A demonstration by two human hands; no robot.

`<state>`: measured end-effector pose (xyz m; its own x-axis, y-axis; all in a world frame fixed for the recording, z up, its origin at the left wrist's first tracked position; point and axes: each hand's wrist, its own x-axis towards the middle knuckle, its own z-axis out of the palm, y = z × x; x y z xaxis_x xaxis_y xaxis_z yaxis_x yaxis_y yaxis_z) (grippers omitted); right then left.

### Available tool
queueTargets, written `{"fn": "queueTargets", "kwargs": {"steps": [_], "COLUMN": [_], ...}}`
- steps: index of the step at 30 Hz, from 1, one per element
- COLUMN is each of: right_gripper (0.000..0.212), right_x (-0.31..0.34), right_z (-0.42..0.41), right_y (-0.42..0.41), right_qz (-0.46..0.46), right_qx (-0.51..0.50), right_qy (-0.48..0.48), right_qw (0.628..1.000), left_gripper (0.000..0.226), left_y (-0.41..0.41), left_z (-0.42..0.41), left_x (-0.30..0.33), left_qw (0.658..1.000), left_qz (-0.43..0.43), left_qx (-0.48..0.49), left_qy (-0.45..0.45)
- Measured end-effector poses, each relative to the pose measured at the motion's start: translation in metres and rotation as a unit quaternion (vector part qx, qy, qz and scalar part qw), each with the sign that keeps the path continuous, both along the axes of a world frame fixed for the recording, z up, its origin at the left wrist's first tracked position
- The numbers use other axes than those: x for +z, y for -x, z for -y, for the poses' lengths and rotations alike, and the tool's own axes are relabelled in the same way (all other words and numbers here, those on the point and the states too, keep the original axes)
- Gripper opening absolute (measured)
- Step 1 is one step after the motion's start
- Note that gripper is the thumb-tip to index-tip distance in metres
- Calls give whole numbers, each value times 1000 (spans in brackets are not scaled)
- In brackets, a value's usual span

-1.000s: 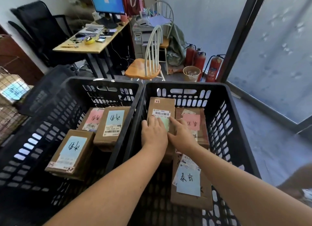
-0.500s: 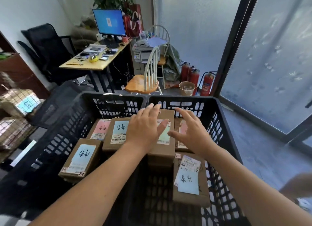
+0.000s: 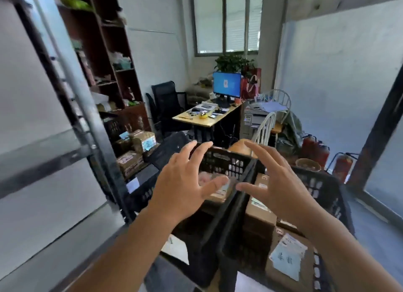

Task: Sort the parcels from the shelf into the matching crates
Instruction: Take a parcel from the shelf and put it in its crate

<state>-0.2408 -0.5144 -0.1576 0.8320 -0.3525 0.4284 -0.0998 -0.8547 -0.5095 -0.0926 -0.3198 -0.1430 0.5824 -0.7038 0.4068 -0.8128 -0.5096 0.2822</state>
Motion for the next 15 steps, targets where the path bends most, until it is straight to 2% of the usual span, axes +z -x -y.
{"fn": "queueTargets", "kwargs": {"steps": [4,7,10,15], "right_gripper": [93,92,88,87], "right_x": [14,25,38,69], "right_z": [-55,-111,-177,-297], "right_y": [3,8,17,38], "right_qz": [20,18,17,26], "right_qx": [122,218,306,436], "right_qy": [13,13,4,-1], "right_qw": [992,976,952,899], "left_gripper": [88,77,71,76], "left_y": [52,107,164,249], "left_z": [-88,-155,-227,-354], "left_x": [13,18,26,56], "left_qw": [992,976,956,911], "left_qz": [6,0,-7,22], "left_qx": [122,213,289,405], "left_qy": [21,41,53,76]}}
